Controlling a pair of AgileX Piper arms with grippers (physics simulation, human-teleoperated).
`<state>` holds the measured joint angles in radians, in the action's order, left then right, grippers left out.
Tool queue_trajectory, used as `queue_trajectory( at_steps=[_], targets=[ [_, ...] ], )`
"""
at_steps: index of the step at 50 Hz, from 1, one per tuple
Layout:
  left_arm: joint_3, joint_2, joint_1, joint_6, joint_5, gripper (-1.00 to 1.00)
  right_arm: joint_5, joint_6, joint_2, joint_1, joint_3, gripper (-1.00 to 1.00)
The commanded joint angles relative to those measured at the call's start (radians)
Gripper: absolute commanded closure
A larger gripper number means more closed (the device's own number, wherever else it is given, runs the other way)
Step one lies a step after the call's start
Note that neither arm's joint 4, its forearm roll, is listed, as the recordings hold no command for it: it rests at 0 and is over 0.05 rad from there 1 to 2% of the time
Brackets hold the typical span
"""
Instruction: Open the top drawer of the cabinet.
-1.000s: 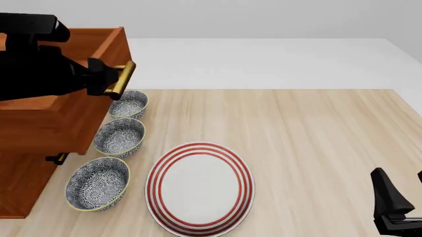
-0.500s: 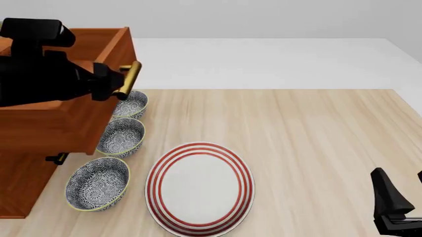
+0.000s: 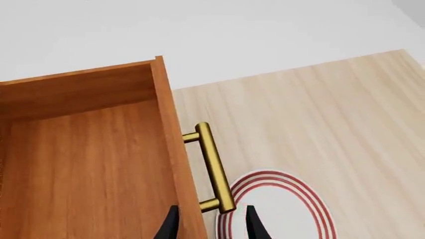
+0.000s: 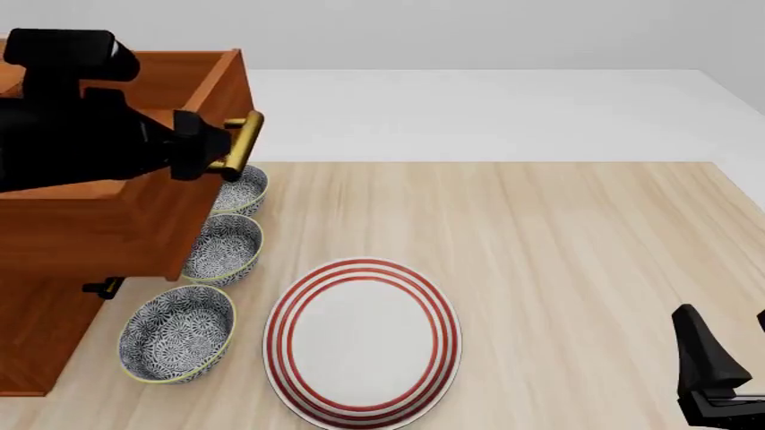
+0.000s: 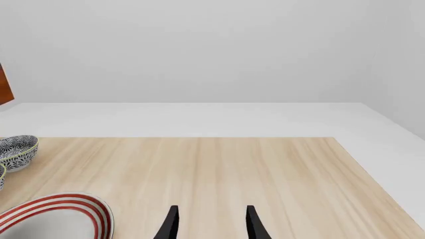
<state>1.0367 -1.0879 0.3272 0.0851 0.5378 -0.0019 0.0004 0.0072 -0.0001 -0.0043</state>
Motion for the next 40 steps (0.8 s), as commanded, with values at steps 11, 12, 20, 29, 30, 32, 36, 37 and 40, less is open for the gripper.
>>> queue_trajectory(
  at_steps=[11, 12, 20, 29, 30, 32, 36, 37, 40],
  targets=[
    [0.026, 0.014, 0.007, -0.003, 0.010, -1.00, 0.000, 0.000, 0.000, 0.000, 0.000, -1.00],
    [0.029, 0.014, 0.006, -0.003, 0.011, -1.00, 0.000, 0.000, 0.000, 0.000, 0.000, -1.00],
    [0.045, 0.029, 0.018, -0.012, 0.022, -1.00, 0.000, 0.000, 0.000, 0.000, 0.000, -1.00],
    [0.061, 0.040, 0.033, -0.009, 0.032, -1.00, 0.000, 0.000, 0.000, 0.000, 0.000, -1.00],
    [0.061, 0.040, 0.033, -0.009, 0.032, -1.00, 0.000, 0.000, 0.000, 0.000, 0.000, -1.00],
    [0.064, 0.042, 0.034, -0.013, 0.033, -1.00, 0.000, 0.000, 0.000, 0.000, 0.000, -1.00],
    [0.074, 0.045, 0.040, -0.010, 0.040, -1.00, 0.000, 0.000, 0.000, 0.000, 0.000, -1.00],
    [0.075, 0.047, 0.040, -0.011, 0.040, -1.00, 0.000, 0.000, 0.000, 0.000, 0.000, -1.00],
    [0.072, 0.062, 0.070, 0.000, 0.049, -1.00, 0.000, 0.000, 0.000, 0.000, 0.000, -1.00]
  ],
)
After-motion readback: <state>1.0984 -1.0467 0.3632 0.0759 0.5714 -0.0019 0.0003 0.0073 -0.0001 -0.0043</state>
